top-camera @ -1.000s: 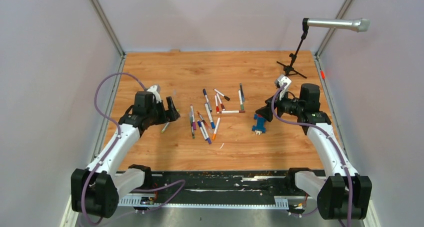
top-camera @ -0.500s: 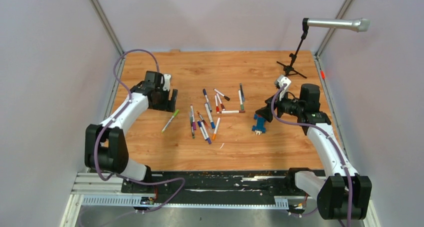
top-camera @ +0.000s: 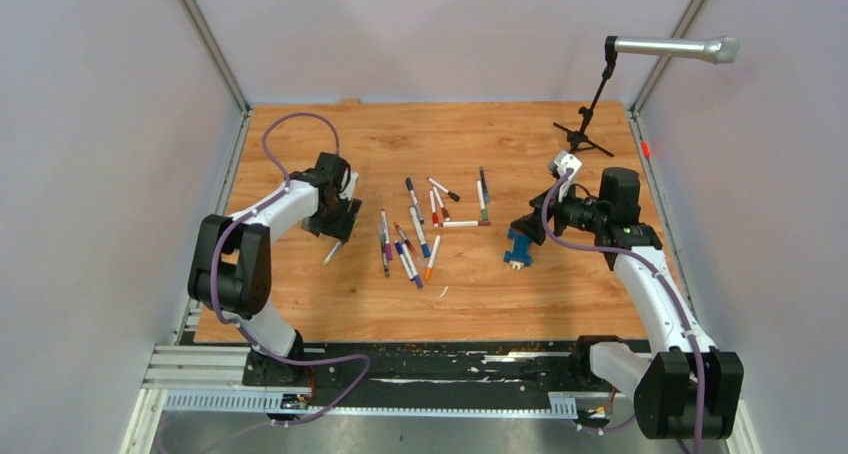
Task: Open the pen caps
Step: Pick up the pen from the center of the board, then open the pen cap from the pen, then place the pen at the center of the board.
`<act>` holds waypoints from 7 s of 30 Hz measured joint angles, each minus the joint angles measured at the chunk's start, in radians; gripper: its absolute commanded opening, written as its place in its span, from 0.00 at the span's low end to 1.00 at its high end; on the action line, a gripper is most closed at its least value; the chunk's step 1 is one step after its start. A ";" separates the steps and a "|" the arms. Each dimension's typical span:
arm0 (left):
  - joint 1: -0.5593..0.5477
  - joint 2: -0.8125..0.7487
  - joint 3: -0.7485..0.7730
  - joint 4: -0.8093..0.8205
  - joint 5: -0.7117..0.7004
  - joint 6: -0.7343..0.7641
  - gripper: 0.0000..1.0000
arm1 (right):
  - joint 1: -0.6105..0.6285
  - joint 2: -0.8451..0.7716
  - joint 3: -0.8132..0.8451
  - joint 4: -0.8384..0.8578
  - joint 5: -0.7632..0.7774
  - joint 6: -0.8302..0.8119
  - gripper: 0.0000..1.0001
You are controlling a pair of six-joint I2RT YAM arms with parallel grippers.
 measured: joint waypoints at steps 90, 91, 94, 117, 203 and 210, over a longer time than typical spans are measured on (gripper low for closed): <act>-0.759 -0.293 -0.407 1.481 0.003 -0.839 0.00 | 0.221 -0.016 -0.170 0.453 -0.310 0.457 0.67; -0.764 -0.288 -0.406 1.488 -0.002 -0.840 0.00 | 0.221 -0.015 -0.170 0.448 -0.300 0.455 0.66; -0.780 -0.269 -0.406 1.508 -0.017 -0.840 0.00 | 0.221 -0.015 -0.170 0.445 -0.278 0.454 0.63; -0.793 -0.285 -0.389 1.534 -0.081 -0.823 1.00 | 0.223 0.014 -0.162 0.417 -0.291 0.428 0.00; -0.201 -0.949 -0.602 0.434 0.074 -0.575 0.00 | 0.219 0.930 0.613 -0.163 0.569 0.402 0.18; -0.201 -0.950 -0.603 0.427 0.061 -0.576 0.00 | 0.219 0.974 0.649 -0.176 0.586 0.412 0.28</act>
